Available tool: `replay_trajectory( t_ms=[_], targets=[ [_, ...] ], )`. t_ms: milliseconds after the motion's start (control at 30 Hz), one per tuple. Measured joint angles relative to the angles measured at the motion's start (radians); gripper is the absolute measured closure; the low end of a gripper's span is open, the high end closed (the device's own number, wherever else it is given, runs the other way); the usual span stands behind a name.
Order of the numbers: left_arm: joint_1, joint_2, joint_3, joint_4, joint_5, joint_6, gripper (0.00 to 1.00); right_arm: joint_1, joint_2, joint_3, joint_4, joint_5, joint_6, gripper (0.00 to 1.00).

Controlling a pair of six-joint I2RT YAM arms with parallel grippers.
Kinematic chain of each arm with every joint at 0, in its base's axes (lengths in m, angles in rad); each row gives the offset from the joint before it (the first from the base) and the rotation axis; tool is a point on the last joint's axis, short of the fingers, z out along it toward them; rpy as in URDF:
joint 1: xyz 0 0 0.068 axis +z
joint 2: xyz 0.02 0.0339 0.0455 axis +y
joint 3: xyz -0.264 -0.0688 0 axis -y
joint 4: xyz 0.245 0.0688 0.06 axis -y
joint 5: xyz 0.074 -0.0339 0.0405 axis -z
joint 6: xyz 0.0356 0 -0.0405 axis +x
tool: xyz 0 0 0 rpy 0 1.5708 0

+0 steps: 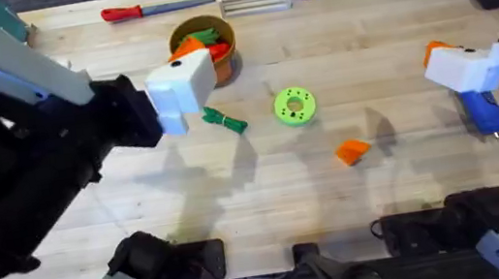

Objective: Pick up the gripper from the table and insert it into the empty holder that is missing its gripper. Then pick up a screw, insert it into the mounting hole, and use the screwdriver to tighten it. Finally, clean up the table by picking up the vegetable and placing it into the bucket.

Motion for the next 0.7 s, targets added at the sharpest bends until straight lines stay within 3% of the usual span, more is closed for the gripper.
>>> replay_trajectory(
  t_ms=[267,533,700],
  targets=[
    [0.000,-0.015,-0.035,0.116,0.063,0.180,0.007,0.000,0.000,0.000,0.000,0.000,0.000,0.009],
    [0.000,-0.288,-0.307,0.321,0.131,0.234,0.007,0.000,0.000,0.000,0.000,0.000,0.000,0.009],
    [0.000,-0.392,-0.466,0.464,0.161,0.241,0.008,0.000,0.000,0.000,0.000,0.000,0.000,0.010]
  ],
)
